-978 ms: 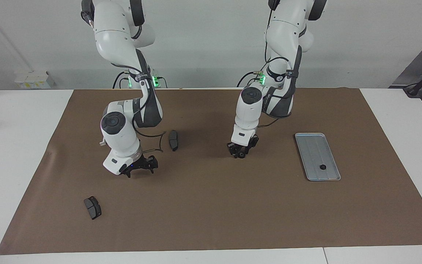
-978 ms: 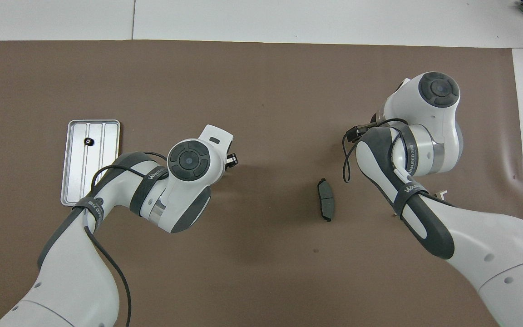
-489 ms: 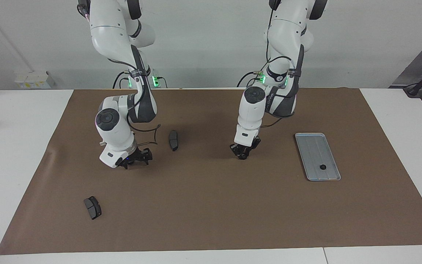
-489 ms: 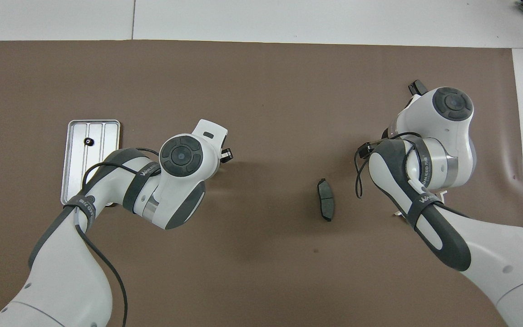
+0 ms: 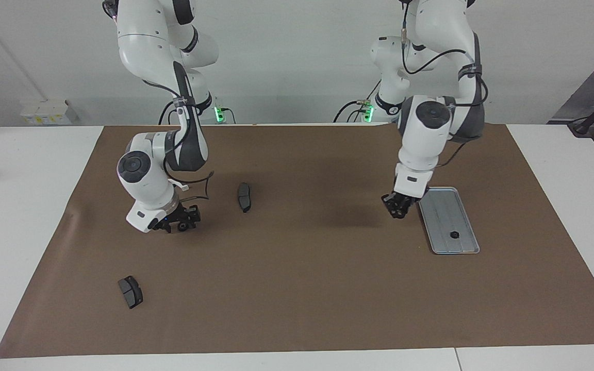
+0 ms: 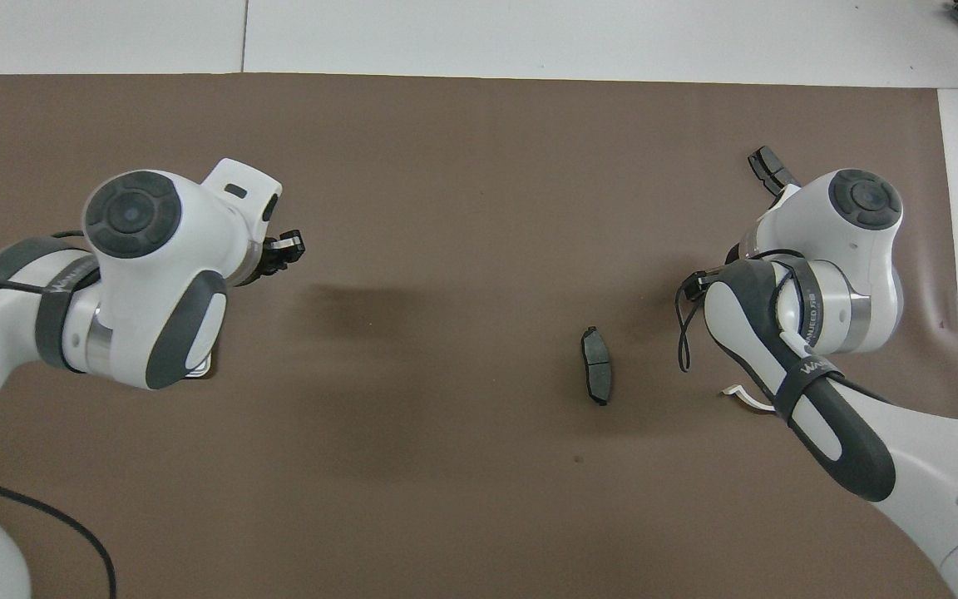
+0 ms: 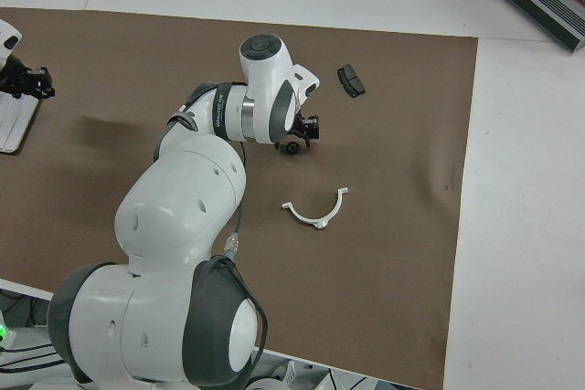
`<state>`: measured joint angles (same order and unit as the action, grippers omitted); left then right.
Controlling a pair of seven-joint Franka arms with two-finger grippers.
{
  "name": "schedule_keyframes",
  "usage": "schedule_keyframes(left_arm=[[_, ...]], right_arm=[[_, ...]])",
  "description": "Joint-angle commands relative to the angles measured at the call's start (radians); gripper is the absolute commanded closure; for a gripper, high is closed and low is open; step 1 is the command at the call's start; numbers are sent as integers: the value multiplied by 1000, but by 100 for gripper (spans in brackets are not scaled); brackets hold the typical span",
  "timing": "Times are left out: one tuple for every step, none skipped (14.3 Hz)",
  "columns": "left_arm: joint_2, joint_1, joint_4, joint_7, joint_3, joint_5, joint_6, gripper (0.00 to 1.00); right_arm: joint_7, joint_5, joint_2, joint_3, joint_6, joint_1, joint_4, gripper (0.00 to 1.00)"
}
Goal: Pick bearing gear from pile to tray
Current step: 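Lower the second bearing into the tray and open the left gripper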
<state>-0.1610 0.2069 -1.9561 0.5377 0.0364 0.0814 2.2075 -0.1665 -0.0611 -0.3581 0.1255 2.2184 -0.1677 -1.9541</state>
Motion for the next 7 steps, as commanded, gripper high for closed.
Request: schedule_keyframes(left_arm=[[24, -113, -44, -199, 11, -43, -15, 100], [35, -151, -66, -267, 13, -45, -9, 100], [40, -187, -90, -339, 11, -63, 0, 100], [52, -216, -118, -397, 10, -83, 20, 100], [69, -239, -168, -444, 10, -84, 58, 100], [89, -251, -234, -455, 11, -87, 127, 100], [92, -251, -282, -455, 11, -89, 197, 100]], right_arm=[[-15, -11, 41, -13, -5, 13, -49, 38], [-10, -11, 42, -13, 0, 13, -48, 39], [-2, -11, 42, -13, 4, 13, -48, 41], [13, -11, 42, -13, 9, 13, -48, 41], [19, -11, 42, -13, 14, 10, -46, 45], [21, -11, 44, -13, 14, 10, -46, 48], [22, -11, 47, -13, 15, 11, -46, 49]])
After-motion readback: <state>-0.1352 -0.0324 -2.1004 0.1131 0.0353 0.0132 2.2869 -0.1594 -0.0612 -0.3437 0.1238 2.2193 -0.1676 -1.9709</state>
